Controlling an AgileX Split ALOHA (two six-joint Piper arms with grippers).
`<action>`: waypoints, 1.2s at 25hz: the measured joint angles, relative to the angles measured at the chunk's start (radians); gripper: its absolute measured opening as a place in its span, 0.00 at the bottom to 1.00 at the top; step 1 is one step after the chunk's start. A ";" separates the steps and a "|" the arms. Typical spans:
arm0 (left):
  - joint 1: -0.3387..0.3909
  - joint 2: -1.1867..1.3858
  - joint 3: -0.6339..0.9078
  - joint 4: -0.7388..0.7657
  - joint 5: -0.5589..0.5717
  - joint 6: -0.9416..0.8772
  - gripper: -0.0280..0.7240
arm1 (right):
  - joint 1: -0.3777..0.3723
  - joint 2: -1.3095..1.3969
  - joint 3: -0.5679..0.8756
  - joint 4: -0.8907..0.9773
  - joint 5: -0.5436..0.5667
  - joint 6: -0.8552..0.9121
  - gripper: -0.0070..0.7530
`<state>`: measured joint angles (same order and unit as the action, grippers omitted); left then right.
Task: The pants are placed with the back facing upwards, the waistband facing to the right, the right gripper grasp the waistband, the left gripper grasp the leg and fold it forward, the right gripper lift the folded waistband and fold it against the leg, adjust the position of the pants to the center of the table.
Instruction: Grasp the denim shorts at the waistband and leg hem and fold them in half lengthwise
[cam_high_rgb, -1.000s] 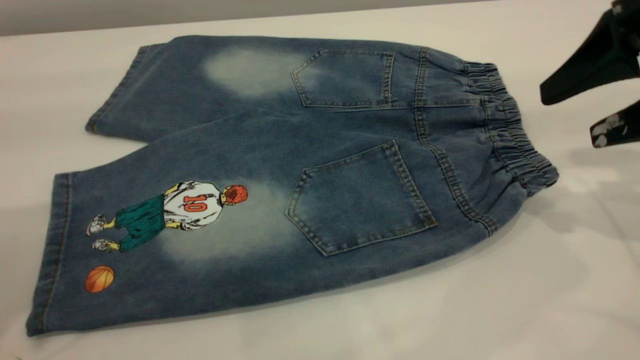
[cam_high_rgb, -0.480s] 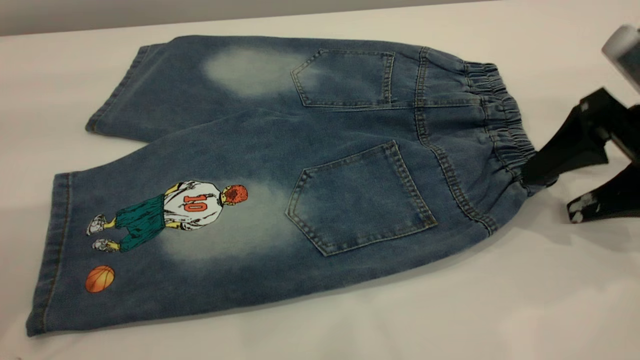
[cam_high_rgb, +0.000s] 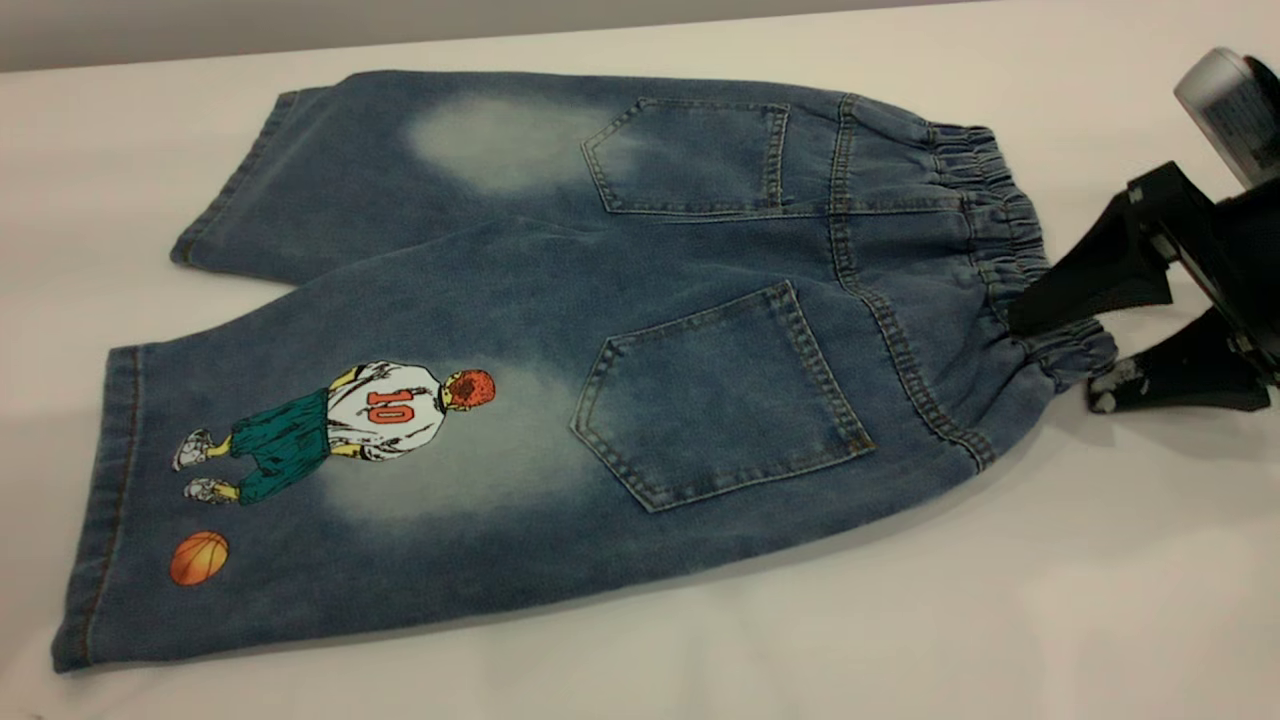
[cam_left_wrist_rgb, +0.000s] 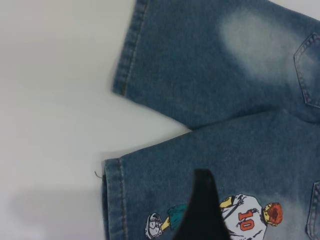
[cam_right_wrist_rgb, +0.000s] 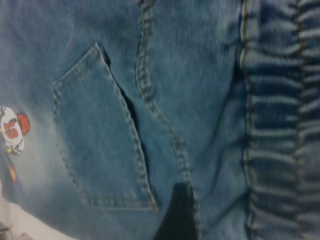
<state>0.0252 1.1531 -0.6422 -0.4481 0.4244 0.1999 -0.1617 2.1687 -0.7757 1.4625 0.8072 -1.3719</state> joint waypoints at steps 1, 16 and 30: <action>0.000 0.000 0.000 0.000 0.000 0.000 0.71 | 0.000 0.000 -0.002 0.008 0.003 0.000 0.77; 0.000 0.000 0.000 0.000 0.033 -0.002 0.71 | 0.001 0.000 0.000 -0.026 0.007 0.030 0.05; 0.000 0.210 0.001 0.007 0.368 -0.034 0.71 | 0.002 -0.001 0.000 -0.039 0.003 0.030 0.05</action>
<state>0.0252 1.3628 -0.6413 -0.4408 0.7923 0.1658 -0.1600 2.1679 -0.7756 1.4238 0.8104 -1.3416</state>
